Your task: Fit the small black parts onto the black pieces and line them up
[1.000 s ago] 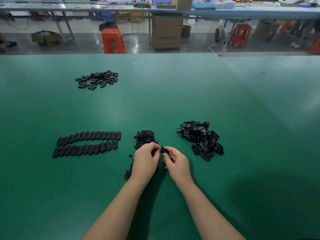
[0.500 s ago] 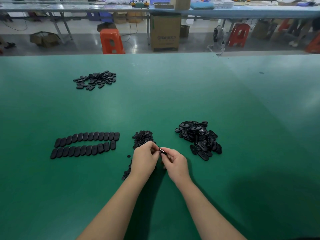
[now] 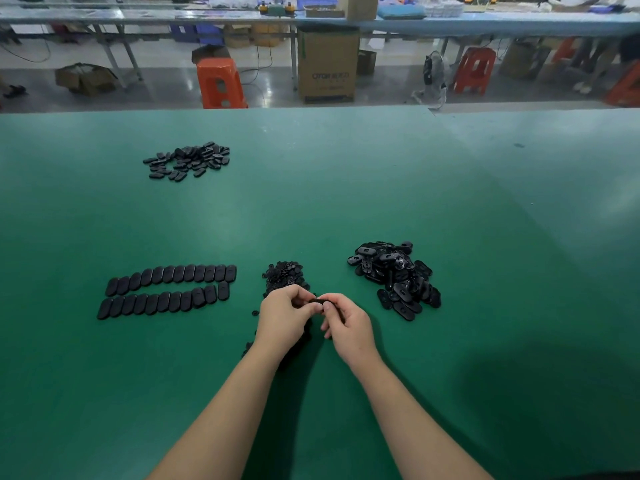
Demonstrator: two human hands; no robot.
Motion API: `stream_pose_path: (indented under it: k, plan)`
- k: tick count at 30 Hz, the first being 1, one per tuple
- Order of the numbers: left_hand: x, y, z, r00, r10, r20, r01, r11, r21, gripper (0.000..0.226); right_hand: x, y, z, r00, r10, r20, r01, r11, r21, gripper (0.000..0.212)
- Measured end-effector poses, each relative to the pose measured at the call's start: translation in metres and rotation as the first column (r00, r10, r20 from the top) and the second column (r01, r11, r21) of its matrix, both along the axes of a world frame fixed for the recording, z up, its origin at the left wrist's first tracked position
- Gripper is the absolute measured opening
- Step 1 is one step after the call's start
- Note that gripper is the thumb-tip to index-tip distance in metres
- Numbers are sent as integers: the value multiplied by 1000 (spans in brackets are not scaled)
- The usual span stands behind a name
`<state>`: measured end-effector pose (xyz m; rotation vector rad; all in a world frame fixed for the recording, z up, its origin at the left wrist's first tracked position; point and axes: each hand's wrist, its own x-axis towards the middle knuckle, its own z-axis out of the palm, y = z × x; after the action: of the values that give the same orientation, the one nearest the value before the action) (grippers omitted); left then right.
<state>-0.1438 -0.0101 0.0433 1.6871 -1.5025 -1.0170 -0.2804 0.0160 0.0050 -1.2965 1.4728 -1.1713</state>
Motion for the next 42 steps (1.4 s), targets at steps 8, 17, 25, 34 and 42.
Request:
stream_pose_path:
  k: [8, 17, 25, 34, 42]
  plan:
    - [0, 0, -3, 999, 6, -49, -5, 1000, 17, 13, 1, 0, -1, 1000, -6, 10, 6, 1000, 25, 20]
    - [-4, 3, 0, 996, -4, -84, 8, 999, 50, 5, 1, 0, 1, 999, -36, -36, 37, 999, 28, 23]
    - [-2, 4, 1, 998, -17, -66, 21, 997, 68, 4, 1, 0, 0, 999, -34, -37, 35, 999, 27, 24]
    - [-13, 6, 5, 997, -8, 81, 7, 1000, 10, 6, 0, 0, 0, 999, -48, 1, 48, 998, 32, 19]
    - [-13, 9, 2, 988, -70, 137, 83, 993, -89, 7, 0, 1, 2, 995, -73, 71, 71, 997, 30, 12]
